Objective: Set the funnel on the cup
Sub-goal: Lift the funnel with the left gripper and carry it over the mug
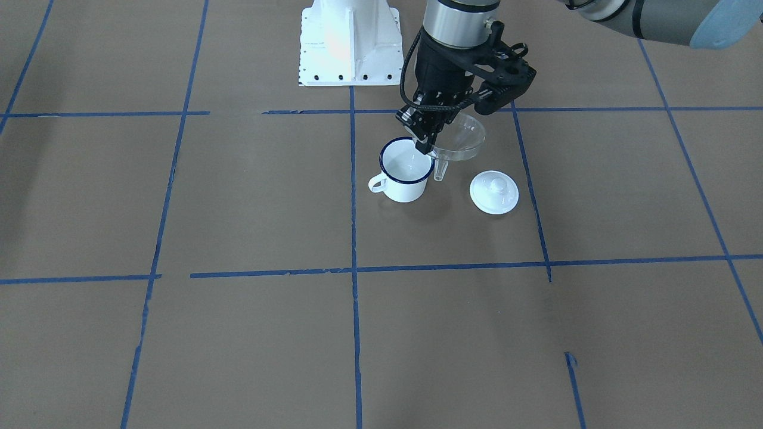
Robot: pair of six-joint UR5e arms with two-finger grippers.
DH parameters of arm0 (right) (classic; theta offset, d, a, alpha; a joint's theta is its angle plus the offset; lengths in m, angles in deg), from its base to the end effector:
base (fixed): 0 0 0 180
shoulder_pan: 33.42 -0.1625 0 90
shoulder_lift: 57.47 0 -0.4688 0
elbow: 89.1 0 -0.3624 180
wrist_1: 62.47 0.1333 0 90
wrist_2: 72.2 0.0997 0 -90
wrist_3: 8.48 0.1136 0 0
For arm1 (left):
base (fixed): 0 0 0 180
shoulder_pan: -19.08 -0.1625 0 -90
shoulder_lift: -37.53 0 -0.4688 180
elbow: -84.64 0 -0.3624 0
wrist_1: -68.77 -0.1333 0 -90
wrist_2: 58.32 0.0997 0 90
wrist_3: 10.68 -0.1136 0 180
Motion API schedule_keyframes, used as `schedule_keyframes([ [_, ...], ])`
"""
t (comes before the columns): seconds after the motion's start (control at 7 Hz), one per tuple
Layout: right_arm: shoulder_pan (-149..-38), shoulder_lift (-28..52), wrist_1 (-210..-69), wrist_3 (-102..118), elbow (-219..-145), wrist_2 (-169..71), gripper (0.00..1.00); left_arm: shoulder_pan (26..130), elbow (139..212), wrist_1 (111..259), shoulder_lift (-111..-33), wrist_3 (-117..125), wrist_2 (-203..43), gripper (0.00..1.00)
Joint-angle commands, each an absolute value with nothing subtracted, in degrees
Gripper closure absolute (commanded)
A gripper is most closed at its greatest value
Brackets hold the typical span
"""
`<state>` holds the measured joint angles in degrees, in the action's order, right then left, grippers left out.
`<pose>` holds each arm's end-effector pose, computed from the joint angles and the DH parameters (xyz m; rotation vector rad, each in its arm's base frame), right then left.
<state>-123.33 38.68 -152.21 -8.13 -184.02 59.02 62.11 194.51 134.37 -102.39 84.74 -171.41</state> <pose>0.0578 -0.4104 0.7235 -0.0190 -0.7193 0.0104 0.3987 -0.4936 0.1267 -0.1113 0.8772 -0.6316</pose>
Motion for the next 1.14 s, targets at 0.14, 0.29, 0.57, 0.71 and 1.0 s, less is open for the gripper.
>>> schedule_keyframes([
  [0.14, -123.33, 38.68, -152.21, -8.13, -184.02, 59.02, 0.0, 61.36, 192.58, 127.04, -105.03, 70.47, -176.08, 1.0],
  [0.29, -123.33, 38.68, -152.21, -8.13, -184.02, 59.02, 0.0, 59.7, 190.74, 127.13, -105.03, 69.92, -176.18, 1.0],
  [0.57, -123.33, 38.68, -152.21, -8.13, -184.02, 59.02, 0.0, 57.06, 190.2, 127.48, -105.21, 69.04, -177.74, 1.0],
  [0.71, -123.33, 38.68, -152.21, -8.13, -184.02, 59.02, 0.0, 56.53, 189.67, 127.48, -105.91, 69.03, -177.76, 1.0],
  [1.0, -123.33, 38.68, -152.21, -8.13, -184.02, 59.02, 0.0, 56.52, 188.0, 127.65, -106.35, 68.69, -177.67, 1.0],
])
